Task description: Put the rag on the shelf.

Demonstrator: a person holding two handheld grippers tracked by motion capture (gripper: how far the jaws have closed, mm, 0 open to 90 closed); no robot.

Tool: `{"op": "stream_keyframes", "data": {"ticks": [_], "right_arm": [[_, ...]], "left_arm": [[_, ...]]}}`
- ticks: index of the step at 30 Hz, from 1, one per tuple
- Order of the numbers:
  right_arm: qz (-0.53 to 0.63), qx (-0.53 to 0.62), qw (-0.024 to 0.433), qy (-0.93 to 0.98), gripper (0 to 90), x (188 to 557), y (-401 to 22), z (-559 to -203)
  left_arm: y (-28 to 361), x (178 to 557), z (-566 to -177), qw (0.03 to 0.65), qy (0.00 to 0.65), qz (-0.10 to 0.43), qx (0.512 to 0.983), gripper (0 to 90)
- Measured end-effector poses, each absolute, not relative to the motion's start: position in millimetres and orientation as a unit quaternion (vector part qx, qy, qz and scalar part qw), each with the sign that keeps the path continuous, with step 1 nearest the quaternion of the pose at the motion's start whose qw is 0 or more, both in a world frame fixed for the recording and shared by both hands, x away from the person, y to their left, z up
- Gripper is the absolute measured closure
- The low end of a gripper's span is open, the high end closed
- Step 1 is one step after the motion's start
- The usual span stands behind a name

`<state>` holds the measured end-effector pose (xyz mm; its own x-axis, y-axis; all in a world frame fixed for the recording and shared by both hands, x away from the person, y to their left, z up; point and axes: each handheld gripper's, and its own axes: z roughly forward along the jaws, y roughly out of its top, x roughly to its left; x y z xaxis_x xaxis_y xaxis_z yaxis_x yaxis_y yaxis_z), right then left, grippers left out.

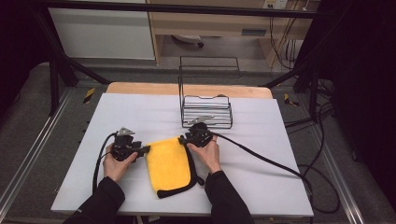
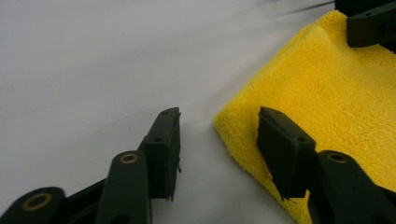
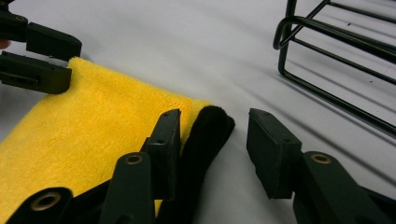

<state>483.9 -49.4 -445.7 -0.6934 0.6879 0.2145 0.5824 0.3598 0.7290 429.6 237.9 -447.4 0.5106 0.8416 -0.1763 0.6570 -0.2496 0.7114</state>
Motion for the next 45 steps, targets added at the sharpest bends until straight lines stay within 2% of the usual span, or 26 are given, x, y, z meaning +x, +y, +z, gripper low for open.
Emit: {"op": "stream_keyframes", "data": {"ticks": [5, 11, 20, 24, 31, 45], "right_arm": [[0.407, 0.384, 0.048, 0.828, 52.9, 486.9, -48.8, -451.1], [0.407, 0.377, 0.036, 0.832, 55.4, 484.0, -47.3, -452.5], [0.398, 0.378, 0.017, 0.836, 74.3, 481.3, -42.5, -451.4], [0.398, 0.389, 0.007, 0.831, 78.7, 482.0, -42.4, -450.8], [0.406, 0.394, 0.017, 0.824, 80.5, 479.5, -42.9, -448.6], [0.455, 0.378, 0.050, 0.805, 80.7, 464.9, -48.6, -421.4]], "left_arm": [[234.0, 429.0, -448.8, 0.384, 0.474, 0.107, 0.785, 63.9], [229.6, 427.6, -449.7, 0.383, 0.477, 0.101, 0.784, 71.6], [227.4, 427.8, -449.6, 0.383, 0.476, 0.094, 0.786, 77.4], [227.8, 428.1, -449.2, 0.385, 0.476, 0.092, 0.785, 81.7], [231.2, 426.5, -445.6, 0.395, 0.480, 0.091, 0.778, 83.9], [236.6, 408.1, -413.9, 0.449, 0.439, 0.139, 0.766, 84.0]]}}
